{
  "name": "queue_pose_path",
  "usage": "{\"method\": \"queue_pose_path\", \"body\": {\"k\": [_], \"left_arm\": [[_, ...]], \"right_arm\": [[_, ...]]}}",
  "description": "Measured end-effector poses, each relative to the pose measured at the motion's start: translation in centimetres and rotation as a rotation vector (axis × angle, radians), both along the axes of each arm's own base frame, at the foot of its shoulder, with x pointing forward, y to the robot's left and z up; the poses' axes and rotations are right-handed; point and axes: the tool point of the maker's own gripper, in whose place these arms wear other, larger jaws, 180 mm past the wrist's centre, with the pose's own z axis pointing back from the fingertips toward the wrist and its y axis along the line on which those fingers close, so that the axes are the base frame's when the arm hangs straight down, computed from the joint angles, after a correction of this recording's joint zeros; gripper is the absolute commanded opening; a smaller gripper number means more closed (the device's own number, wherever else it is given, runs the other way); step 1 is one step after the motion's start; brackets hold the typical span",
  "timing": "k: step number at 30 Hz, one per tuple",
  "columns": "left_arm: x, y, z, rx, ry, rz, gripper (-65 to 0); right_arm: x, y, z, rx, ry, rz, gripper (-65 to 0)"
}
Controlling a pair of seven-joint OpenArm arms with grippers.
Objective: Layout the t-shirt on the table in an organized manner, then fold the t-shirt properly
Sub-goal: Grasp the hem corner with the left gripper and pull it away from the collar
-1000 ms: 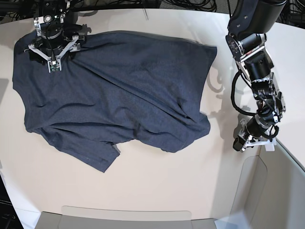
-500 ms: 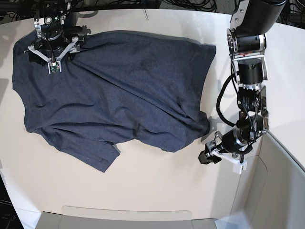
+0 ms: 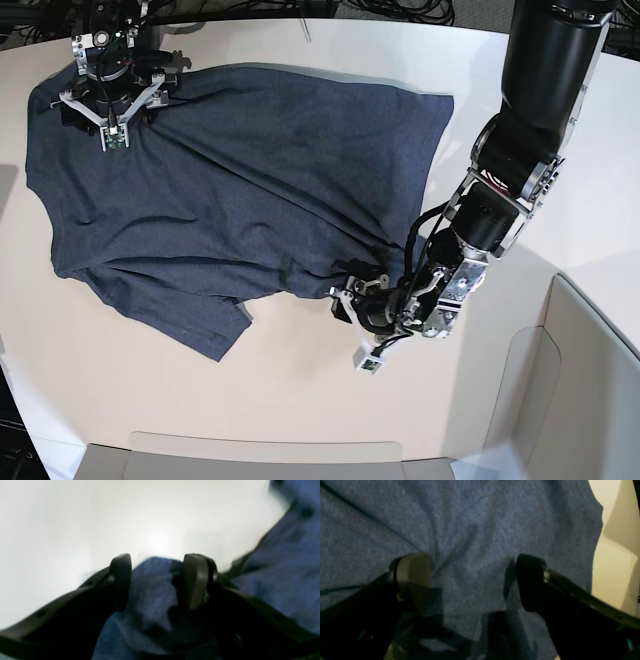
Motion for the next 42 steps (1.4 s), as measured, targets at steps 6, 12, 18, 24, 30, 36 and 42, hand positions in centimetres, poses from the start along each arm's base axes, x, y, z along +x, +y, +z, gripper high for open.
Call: {"method": "queue_pose_path", "body": {"k": [6, 12, 18, 24, 30, 36, 42], "left_arm": [[0.6, -0.6, 0.4, 0.178, -0.070, -0.115, -34.7], [0.0, -0.1, -0.9, 0.299, -0.092, -0.186, -38.8], [-0.2, 0.3, -1.3, 0.344, -0.105, -0.210, -42.2], [-0.6, 0.3, -1.8, 0.402, -0.130, -0.251, -65.0], [0.1, 4.4, -1.6, 0.418, -0.116, -0.174, -64.9], [1.8, 9.3, 0.4, 0.238, -0.089, 0.083, -64.9], [3.5, 13.9, 3.3, 0.057, -0.111, 0.311, -65.0]], "right_arm": [[0.0, 0.0, 0.0, 0.000, 0.000, 0.000, -13.0], [0.0, 0.0, 0.0, 0.000, 0.000, 0.000, -13.0], [0.1, 0.0, 0.0, 0.000, 0.001, -0.001, -13.0], [0.1, 0.0, 0.0, 0.000, 0.000, -0.001, -13.0], [0.1, 0.0, 0.0, 0.000, 0.000, -0.001, -13.0], [0.2, 0.0, 0.0, 0.002, -0.002, 0.000, -13.0], [0.3, 0.3, 0.0, 0.017, -0.009, 0.006, -13.0]]}}
